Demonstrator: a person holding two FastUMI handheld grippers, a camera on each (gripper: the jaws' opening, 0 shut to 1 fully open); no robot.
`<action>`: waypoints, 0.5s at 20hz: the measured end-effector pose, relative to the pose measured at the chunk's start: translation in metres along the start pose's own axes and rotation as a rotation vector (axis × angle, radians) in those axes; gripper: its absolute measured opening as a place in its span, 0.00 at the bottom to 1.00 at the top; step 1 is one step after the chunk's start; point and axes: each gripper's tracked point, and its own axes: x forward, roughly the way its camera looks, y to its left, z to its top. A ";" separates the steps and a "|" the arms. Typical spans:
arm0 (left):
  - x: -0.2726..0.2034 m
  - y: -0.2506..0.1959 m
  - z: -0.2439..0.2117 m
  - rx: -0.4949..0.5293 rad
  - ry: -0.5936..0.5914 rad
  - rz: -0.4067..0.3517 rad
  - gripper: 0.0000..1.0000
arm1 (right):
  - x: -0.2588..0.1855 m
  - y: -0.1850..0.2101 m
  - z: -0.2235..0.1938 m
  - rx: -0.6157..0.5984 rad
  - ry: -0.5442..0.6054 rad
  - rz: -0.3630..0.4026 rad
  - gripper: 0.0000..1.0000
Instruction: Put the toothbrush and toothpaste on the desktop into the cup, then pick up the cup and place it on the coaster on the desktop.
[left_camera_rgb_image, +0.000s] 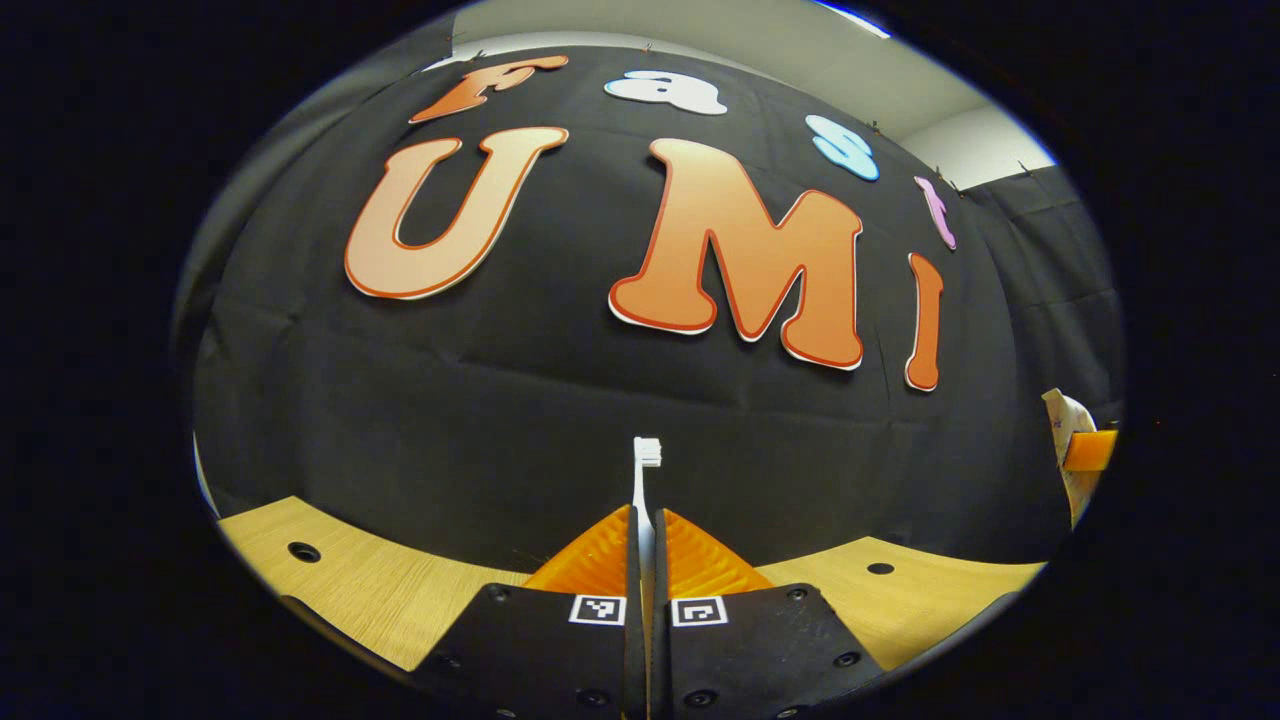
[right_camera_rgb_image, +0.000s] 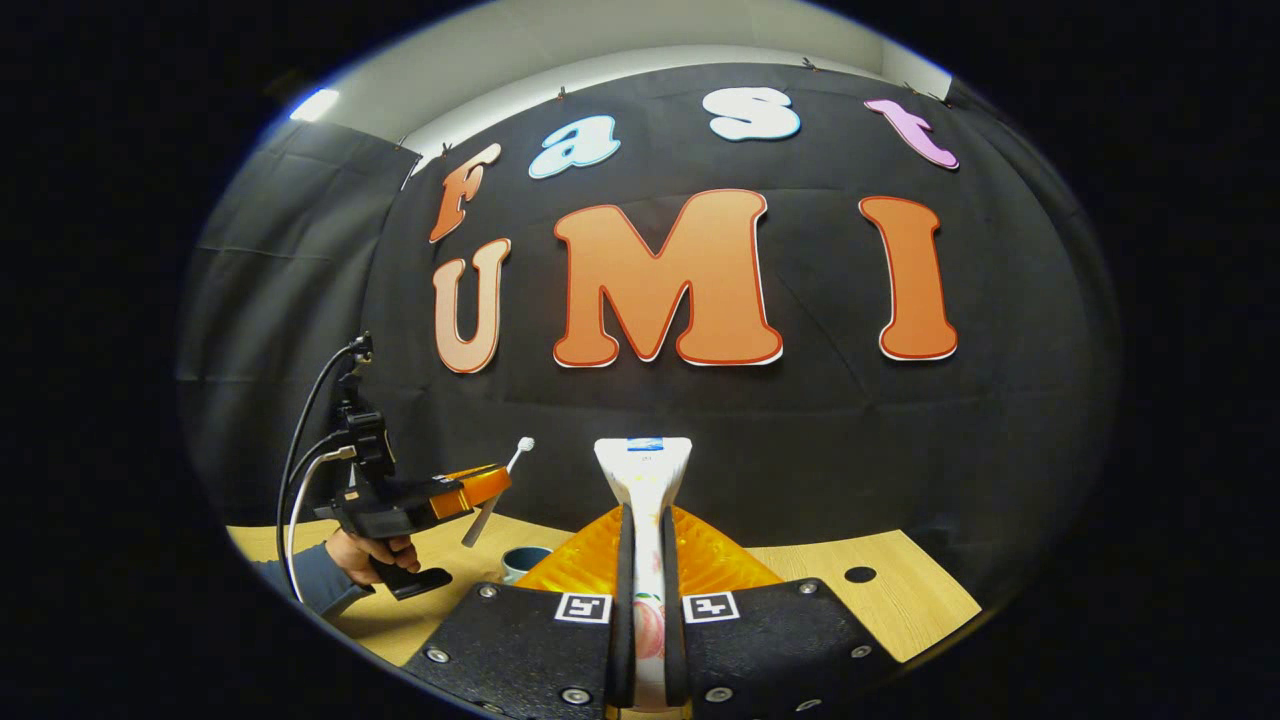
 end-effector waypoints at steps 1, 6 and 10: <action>0.005 -0.003 -0.001 -0.005 -0.009 -0.031 0.02 | 0.002 0.002 -0.002 -0.007 0.002 0.007 0.12; 0.022 -0.010 -0.022 -0.042 -0.018 -0.157 0.02 | 0.007 0.011 -0.007 -0.047 0.008 0.050 0.12; 0.030 -0.005 -0.049 -0.033 0.014 -0.198 0.02 | 0.012 0.016 -0.015 -0.067 0.018 0.066 0.12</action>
